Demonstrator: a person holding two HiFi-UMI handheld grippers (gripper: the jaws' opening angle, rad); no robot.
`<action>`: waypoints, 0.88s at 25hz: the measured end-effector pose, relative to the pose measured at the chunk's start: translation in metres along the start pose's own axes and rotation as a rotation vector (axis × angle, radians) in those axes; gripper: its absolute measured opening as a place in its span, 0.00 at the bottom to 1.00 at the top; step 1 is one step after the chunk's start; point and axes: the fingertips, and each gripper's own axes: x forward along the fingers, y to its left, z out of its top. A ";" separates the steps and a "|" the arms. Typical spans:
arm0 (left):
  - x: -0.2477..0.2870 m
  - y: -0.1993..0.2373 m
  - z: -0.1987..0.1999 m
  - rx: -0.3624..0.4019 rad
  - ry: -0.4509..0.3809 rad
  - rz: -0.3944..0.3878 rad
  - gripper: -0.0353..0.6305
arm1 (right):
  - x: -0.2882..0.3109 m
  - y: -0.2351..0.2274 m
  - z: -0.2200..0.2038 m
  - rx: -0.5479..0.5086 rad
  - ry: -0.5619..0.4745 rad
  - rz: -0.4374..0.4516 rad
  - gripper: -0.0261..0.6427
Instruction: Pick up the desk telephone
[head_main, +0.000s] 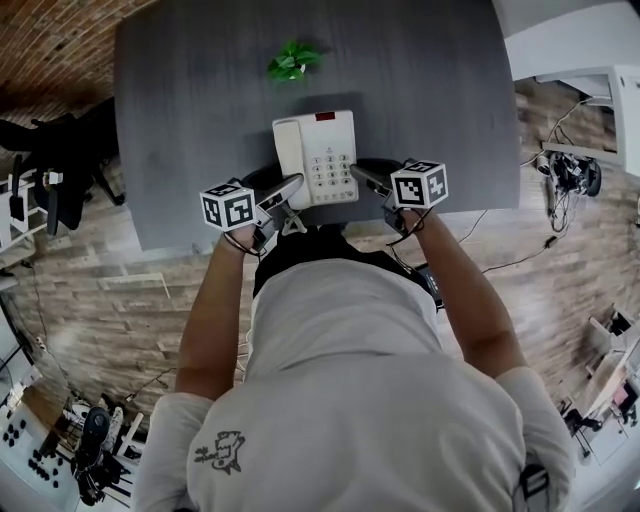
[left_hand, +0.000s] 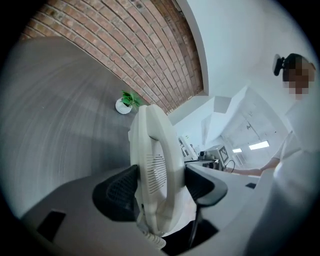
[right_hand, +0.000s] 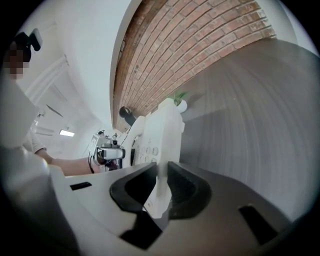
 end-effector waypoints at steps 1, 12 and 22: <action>-0.001 -0.005 0.000 0.007 0.002 0.000 0.52 | -0.004 0.003 0.001 -0.009 -0.006 -0.001 0.15; -0.023 -0.055 0.013 0.075 -0.029 0.029 0.52 | -0.039 0.040 0.016 -0.089 -0.063 0.021 0.15; -0.047 -0.067 0.017 0.115 -0.044 0.025 0.52 | -0.041 0.067 0.014 -0.111 -0.109 0.023 0.15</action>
